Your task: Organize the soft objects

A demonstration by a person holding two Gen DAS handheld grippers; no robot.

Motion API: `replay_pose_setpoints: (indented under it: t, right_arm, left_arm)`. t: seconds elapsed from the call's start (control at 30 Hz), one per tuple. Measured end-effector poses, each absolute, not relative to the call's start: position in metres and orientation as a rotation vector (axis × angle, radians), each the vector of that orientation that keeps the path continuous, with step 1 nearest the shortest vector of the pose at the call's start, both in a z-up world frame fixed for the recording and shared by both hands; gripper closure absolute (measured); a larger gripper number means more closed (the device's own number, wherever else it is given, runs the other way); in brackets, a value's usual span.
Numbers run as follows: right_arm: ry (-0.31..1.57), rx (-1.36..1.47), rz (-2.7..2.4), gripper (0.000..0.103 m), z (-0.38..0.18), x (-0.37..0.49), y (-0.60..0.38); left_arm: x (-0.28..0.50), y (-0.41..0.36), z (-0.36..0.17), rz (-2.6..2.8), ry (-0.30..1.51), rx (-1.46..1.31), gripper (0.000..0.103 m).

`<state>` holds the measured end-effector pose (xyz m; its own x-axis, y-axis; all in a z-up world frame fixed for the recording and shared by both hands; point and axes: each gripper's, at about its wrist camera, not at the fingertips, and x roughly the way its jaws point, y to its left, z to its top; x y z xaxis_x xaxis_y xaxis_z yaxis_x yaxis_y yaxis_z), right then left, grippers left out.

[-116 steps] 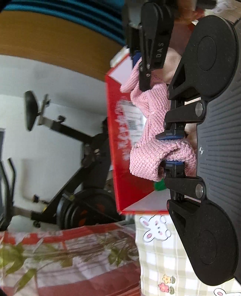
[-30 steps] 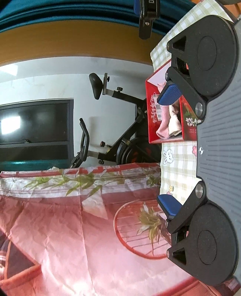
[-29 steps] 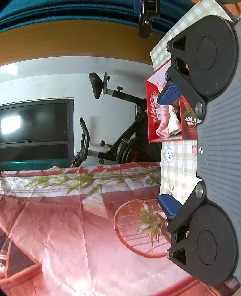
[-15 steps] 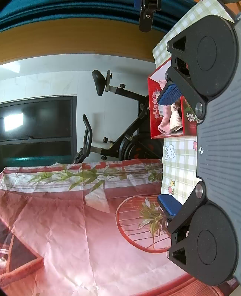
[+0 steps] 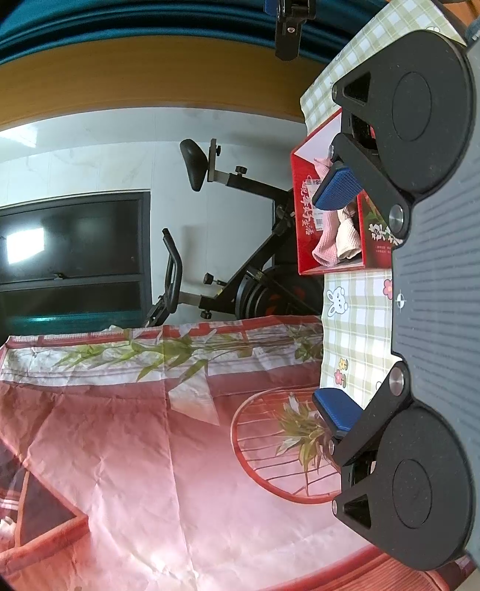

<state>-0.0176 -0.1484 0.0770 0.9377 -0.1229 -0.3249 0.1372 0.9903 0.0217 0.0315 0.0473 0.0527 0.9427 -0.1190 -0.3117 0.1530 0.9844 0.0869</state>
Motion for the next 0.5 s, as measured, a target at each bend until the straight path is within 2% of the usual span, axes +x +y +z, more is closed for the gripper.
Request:
replay_pose_setpoints:
  t: [0.5]
  right_arm:
    - [0.329,0.044,-0.134,0.0,0.076,-0.0196,-0.1479]
  left_arm:
    - [0.0316,0.0478,0.0537,-0.129,0.317,0.103,0.0]
